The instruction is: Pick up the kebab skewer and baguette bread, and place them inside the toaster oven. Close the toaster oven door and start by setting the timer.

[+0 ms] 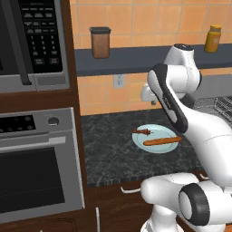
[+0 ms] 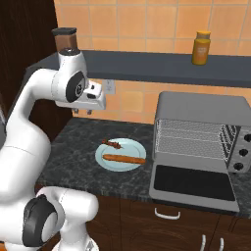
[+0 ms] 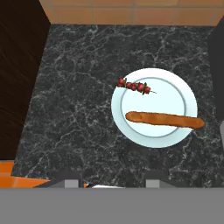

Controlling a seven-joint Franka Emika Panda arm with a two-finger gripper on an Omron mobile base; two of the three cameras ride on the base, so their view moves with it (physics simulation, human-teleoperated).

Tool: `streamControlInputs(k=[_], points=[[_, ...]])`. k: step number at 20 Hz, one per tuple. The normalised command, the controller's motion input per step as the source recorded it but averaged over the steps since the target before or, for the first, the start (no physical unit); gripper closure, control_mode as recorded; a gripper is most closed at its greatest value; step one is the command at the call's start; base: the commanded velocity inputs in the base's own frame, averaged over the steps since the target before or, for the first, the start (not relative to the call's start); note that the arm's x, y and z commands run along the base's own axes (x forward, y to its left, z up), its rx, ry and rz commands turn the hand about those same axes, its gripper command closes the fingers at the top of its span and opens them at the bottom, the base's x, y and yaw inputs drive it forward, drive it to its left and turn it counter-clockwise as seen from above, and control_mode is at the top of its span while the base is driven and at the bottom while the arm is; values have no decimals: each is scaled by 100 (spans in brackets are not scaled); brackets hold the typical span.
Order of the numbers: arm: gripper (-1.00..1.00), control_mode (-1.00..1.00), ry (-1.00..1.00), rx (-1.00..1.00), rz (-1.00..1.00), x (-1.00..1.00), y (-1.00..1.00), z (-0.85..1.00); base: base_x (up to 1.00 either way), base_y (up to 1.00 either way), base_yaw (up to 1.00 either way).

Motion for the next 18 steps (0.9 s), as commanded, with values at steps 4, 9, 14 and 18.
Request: streamControlInputs(k=[4, 9, 14, 18], points=[[-100, -100, -1, 1, 0, -32, -23, -11, 0, 0, 0], [-100, -100, -9, 11, 2, -75, -96, -40, 0, 0, 0], [-100, -100, -13, 17, 2, -49, -100, -24, 0, 0, 0], [-100, -100, -20, 16, 4, -26, -100, -25, 0, 0, 0]])
